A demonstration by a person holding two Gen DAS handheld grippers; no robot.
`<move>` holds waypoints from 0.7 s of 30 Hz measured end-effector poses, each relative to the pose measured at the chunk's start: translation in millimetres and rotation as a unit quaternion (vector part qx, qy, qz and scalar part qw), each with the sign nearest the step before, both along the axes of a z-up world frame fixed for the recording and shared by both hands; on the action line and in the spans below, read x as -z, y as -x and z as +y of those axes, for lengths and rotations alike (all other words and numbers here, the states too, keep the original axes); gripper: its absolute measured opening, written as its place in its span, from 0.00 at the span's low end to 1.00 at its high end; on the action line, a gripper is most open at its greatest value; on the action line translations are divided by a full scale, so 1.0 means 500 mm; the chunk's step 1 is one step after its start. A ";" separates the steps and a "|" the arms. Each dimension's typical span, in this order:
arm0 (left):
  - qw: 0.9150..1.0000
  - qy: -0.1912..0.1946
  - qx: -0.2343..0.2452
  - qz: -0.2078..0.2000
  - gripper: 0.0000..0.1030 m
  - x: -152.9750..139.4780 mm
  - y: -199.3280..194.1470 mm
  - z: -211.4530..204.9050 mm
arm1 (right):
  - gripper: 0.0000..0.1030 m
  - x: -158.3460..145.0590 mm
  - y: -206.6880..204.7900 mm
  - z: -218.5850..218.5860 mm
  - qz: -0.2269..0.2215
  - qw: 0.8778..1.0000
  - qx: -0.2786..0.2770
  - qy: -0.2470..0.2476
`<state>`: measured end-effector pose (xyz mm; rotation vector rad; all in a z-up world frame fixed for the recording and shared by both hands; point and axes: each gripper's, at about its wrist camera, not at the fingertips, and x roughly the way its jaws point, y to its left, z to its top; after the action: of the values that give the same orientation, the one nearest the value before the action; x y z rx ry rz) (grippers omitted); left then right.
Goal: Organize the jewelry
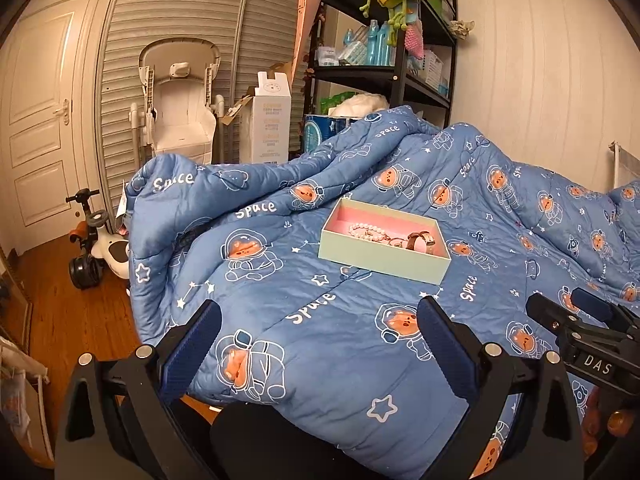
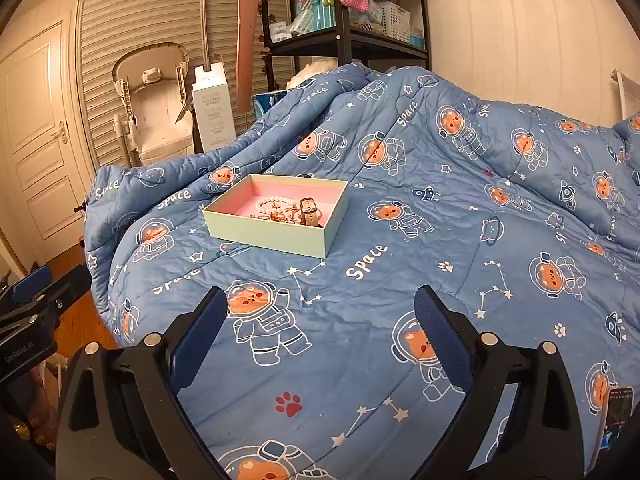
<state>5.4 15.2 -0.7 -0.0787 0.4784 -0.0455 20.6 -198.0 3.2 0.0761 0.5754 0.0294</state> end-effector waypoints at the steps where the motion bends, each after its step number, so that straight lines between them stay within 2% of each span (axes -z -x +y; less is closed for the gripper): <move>1: 1.000 0.001 -0.001 0.000 0.93 0.000 0.000 0.000 | 0.91 0.000 0.001 0.000 -0.001 1.000 0.000 0.001; 21: 1.000 0.008 -0.009 0.002 0.93 0.002 0.004 0.006 | 0.91 -0.002 0.001 -0.001 -0.001 1.000 0.000 0.002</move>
<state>3.3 18.2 -1.8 -0.0978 0.4812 -0.0316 20.1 -198.6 4.2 0.0722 0.5736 0.0277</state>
